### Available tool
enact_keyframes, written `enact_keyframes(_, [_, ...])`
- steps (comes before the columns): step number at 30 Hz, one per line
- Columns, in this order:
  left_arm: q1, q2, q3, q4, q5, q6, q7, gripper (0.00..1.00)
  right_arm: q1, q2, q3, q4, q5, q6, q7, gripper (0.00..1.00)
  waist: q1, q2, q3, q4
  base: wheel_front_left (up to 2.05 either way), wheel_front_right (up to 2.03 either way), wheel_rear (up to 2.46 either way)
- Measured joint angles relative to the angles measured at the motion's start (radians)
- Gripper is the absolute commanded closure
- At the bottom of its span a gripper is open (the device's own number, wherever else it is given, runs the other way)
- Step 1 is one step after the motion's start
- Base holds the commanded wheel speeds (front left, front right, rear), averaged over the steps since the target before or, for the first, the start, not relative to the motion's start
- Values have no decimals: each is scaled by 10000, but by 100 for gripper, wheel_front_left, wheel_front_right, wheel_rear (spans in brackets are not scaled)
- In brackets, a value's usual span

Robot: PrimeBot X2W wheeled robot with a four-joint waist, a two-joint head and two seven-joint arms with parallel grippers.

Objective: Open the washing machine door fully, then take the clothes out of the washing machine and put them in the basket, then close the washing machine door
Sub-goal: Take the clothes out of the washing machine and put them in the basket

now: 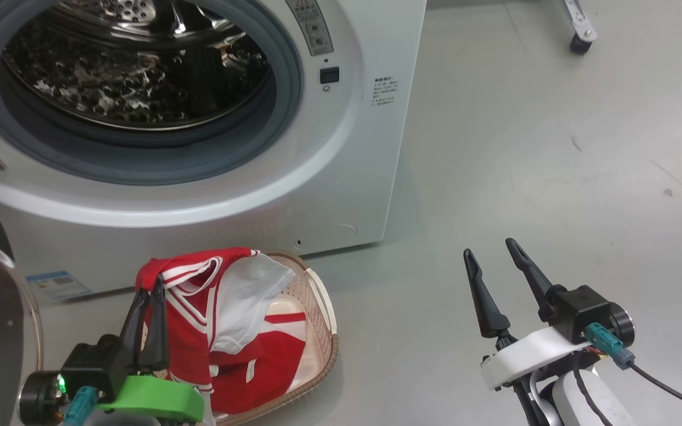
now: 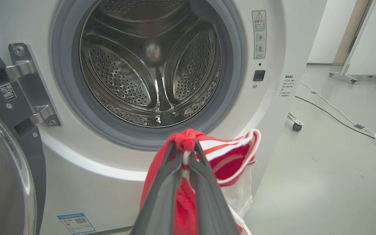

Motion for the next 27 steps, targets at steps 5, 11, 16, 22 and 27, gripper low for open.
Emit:
enact_keyframes(5, [-35,-42,-42,652,-157,0,-25,100,-128,2,-21,-240,-17,-2,0,0,0,0,556,-65,0,0,0])
enact_keyframes(11, [-689,-100,19,1661,-640,-25,-71,100,-490,2,-46,-506,-40,-4,0,0,0,0,1326,-180,0,0,0])
enact_keyframes(16, [-1203,-163,150,2815,-1127,-184,58,100,-669,0,-23,-673,-38,-15,0,0,0,0,2008,-299,0,0,0])
enact_keyframes(22, [-1845,-178,305,3996,-1436,-188,305,100,-1085,2,111,-882,-12,-13,0,0,0,0,2852,-454,0,0,0])
enact_keyframes(27, [-2668,-188,244,4721,-1457,-357,510,100,-1514,-2,173,-1122,36,-15,0,0,0,0,3560,-573,0,0,0])
